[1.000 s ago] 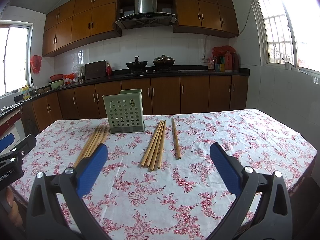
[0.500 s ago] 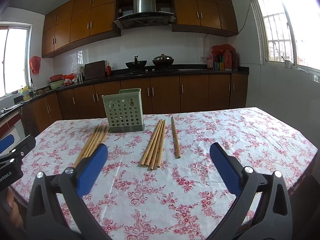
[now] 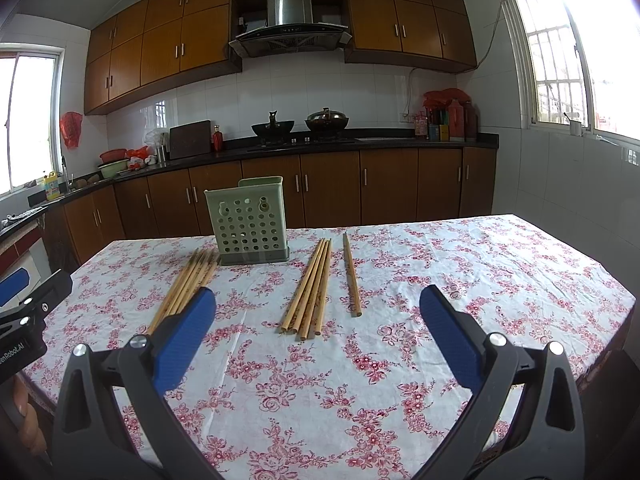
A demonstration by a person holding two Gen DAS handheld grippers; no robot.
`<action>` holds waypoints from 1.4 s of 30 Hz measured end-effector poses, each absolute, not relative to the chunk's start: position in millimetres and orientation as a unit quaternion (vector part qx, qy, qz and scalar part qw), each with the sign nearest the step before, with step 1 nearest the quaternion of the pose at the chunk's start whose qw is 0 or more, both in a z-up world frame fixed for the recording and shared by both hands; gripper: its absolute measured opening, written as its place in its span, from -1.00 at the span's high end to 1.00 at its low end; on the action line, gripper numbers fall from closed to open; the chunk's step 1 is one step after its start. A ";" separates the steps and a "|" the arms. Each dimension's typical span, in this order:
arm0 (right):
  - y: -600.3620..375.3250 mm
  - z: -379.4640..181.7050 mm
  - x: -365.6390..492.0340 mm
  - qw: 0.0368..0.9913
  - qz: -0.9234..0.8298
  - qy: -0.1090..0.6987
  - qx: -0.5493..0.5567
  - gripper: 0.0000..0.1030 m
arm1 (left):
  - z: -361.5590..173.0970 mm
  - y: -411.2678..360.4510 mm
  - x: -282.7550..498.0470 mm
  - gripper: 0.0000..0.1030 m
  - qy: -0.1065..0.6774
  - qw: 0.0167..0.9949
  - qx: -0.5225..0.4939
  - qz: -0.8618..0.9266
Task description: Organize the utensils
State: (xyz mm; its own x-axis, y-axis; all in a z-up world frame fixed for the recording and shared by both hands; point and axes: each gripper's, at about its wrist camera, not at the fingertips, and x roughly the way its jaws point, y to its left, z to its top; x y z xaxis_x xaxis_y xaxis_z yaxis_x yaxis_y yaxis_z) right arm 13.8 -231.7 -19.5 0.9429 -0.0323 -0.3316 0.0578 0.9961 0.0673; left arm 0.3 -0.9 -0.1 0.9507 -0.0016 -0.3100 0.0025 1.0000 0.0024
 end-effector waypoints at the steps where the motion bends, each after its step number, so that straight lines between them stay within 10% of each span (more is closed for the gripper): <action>1: -231.9 -19.4 13.7 0.985 -0.023 0.168 0.039 -0.93 | -0.1 -0.9 0.3 -0.97 0.157 0.988 0.001 -0.001; 35: -270.3 -32.6 92.1 0.957 -0.056 0.271 0.085 -0.92 | -24.2 25.8 62.8 -0.97 0.264 0.963 -0.033 0.049; 42: -298.8 -59.3 183.9 0.918 -0.060 0.379 0.104 -0.16 | -37.2 62.2 120.2 -0.96 0.354 0.931 -0.081 0.042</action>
State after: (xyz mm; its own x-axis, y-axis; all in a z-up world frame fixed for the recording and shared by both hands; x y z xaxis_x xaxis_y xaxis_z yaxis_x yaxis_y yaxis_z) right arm 183.9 -298.8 -59.3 0.7058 -0.0309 -0.7078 0.1887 0.9712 0.1457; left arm 120.2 62.2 -37.2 0.7466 0.0204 -0.6650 -0.1348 0.9834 -0.1212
